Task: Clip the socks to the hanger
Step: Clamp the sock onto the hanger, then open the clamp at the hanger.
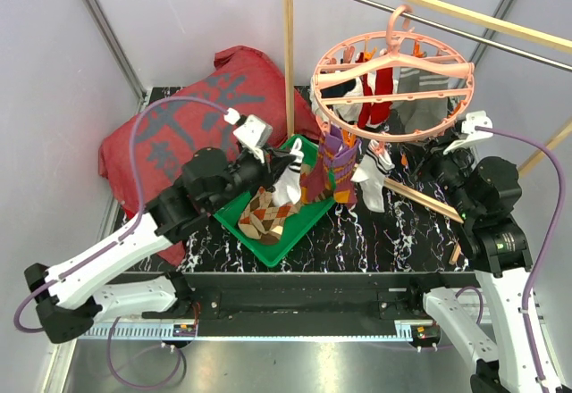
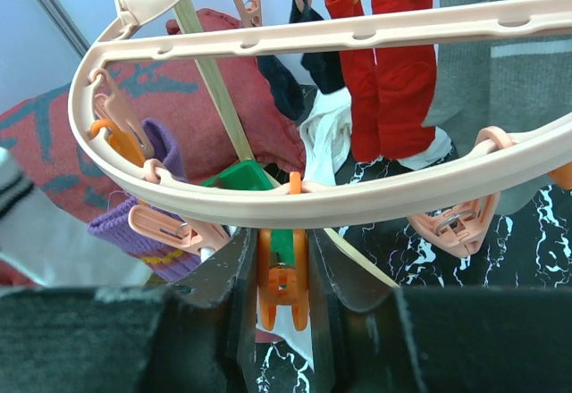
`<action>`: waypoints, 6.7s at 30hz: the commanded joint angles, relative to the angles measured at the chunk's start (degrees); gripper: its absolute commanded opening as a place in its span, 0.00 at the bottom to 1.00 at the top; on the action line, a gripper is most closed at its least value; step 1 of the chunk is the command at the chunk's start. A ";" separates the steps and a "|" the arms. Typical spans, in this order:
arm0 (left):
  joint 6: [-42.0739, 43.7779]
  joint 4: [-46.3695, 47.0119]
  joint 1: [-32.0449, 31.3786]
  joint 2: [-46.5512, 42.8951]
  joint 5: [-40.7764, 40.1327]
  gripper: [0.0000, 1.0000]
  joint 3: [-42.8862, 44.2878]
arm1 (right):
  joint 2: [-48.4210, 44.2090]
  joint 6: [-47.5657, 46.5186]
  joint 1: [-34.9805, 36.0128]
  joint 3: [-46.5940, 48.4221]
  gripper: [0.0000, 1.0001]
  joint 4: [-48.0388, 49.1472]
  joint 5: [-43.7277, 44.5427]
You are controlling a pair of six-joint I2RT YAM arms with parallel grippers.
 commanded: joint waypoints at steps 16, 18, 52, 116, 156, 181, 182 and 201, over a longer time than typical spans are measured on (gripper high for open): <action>-6.15 27.56 -12.34 14.40 16.77 0.00 9.11 | 3.45 2.62 0.11 5.08 0.12 2.38 -1.77; -6.59 28.46 -12.34 17.82 16.15 0.00 9.99 | 3.36 3.05 0.11 5.35 0.12 2.38 -1.86; -3.60 37.86 -12.34 33.04 7.27 0.00 15.27 | 0.02 11.05 0.11 1.84 0.12 2.12 3.94; -3.25 38.92 -13.30 34.53 8.50 0.00 20.10 | -2.35 18.96 0.11 -4.85 0.18 7.30 8.34; -4.65 35.05 -8.38 26.45 7.01 0.09 11.40 | 0.46 -14.87 0.11 2.81 0.79 0.34 4.82; -5.09 32.68 -7.68 24.69 8.24 0.09 10.96 | 6.96 -16.63 0.11 2.71 0.66 7.04 1.31; -5.01 32.59 -7.50 24.34 8.33 0.09 10.78 | 6.88 -16.28 0.11 2.71 0.67 7.13 1.13; -5.36 27.85 -5.31 20.30 7.80 0.09 9.11 | 6.43 -11.10 -6.48 1.48 0.77 7.04 -11.95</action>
